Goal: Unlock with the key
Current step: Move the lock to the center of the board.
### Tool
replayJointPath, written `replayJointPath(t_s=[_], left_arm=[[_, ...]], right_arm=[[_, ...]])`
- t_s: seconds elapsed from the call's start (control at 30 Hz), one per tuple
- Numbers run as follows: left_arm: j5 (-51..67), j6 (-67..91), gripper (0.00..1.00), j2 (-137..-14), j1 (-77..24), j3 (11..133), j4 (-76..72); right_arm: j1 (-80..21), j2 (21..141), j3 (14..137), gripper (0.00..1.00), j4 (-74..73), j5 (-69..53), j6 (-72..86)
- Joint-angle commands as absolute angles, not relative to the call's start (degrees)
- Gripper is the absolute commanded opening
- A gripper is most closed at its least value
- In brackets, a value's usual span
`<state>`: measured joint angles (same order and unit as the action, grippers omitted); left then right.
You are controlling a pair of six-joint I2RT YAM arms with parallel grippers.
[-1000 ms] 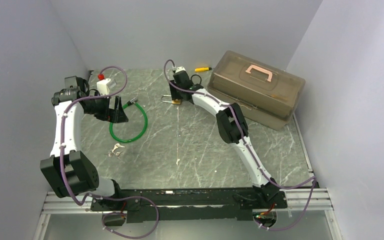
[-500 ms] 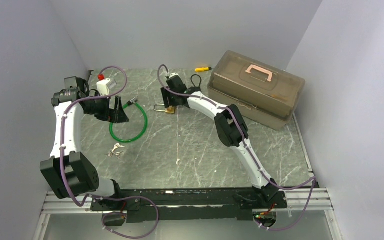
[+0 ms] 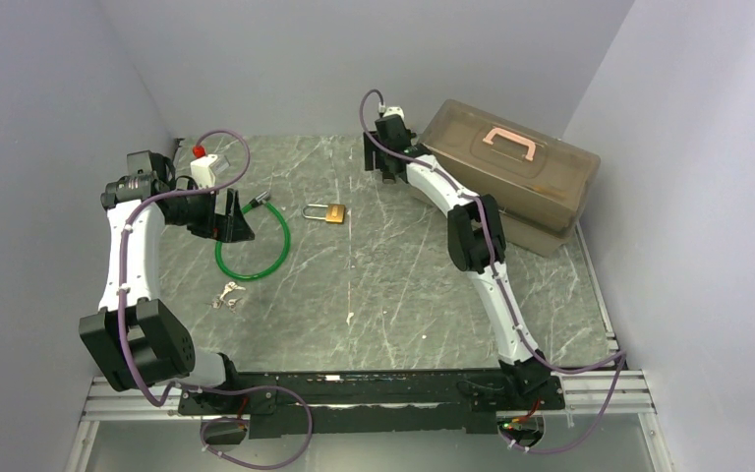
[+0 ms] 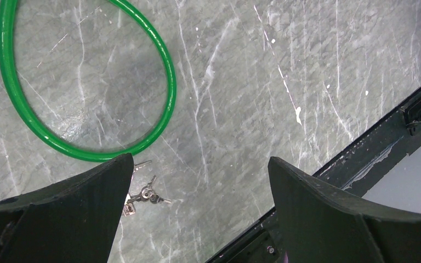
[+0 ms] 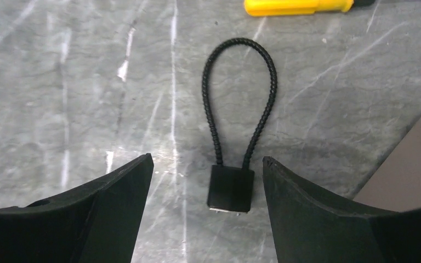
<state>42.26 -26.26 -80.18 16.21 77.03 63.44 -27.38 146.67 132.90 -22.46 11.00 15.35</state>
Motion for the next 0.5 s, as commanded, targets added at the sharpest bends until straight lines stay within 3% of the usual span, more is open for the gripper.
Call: replayJointPath(t_s=[0.0, 0.3, 0.47], left_arm=[[44.2, -27.0, 0.99, -79.7, 16.5, 76.6, 63.3], [44.3, -26.8, 0.99, -80.9, 16.5, 76.9, 62.7], [43.6, -27.1, 0.99, -81.2, 16.5, 76.7, 62.3]], right_arm=[[-27.4, 149.5, 135.7, 0.76, -21.8, 10.8, 13.2], [-26.9, 152.6, 137.2, 0.76, -21.9, 6.9, 14.0], [-26.9, 153.5, 138.1, 0.67, -23.1, 6.9, 15.3]])
